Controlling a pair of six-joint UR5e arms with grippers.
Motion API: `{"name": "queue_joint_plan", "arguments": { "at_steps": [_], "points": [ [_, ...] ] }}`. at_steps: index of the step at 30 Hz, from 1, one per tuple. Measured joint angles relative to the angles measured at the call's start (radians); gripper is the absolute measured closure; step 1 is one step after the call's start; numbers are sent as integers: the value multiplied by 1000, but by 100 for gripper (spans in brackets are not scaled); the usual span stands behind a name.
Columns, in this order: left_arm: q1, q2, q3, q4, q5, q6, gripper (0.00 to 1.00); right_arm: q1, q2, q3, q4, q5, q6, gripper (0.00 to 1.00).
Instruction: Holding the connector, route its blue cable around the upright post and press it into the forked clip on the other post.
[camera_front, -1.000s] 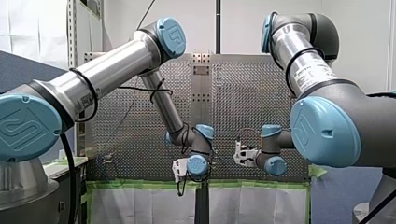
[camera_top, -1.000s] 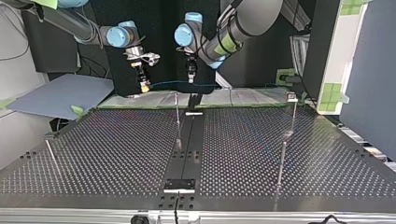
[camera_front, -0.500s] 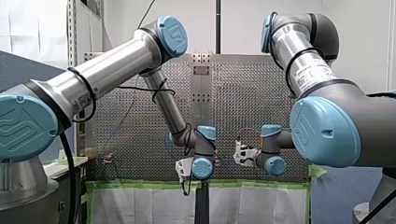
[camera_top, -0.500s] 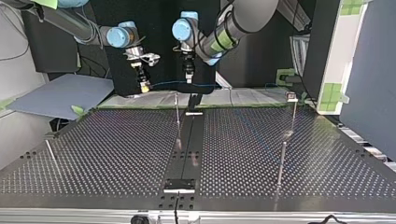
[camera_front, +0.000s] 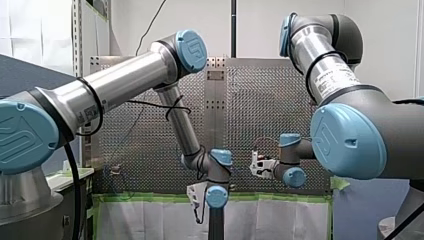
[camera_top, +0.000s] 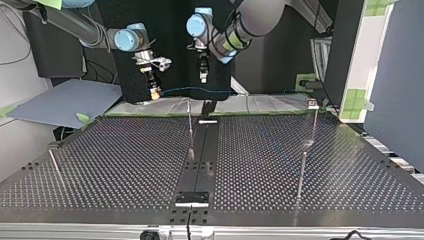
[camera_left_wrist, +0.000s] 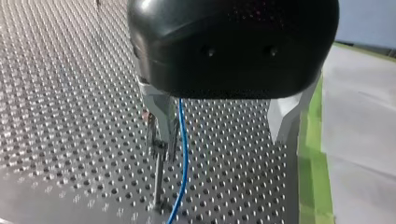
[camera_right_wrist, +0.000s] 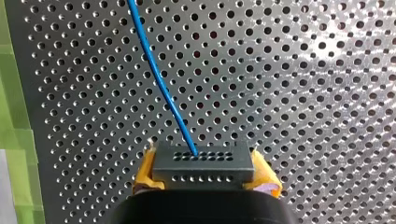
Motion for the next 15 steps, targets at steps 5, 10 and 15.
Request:
{"name": "queue_joint_plan", "arguments": {
  "at_steps": [5,10,15],
  "points": [
    [-9,-1,0,43,9,19,1,0,0,0,0,1,0,100],
    [-7,-2,0,82,3,28,1,1,0,0,0,1,0,100],
    [-4,-19,0,126,-5,42,1,4,0,-1,-1,1,0,100]
  ]
}}
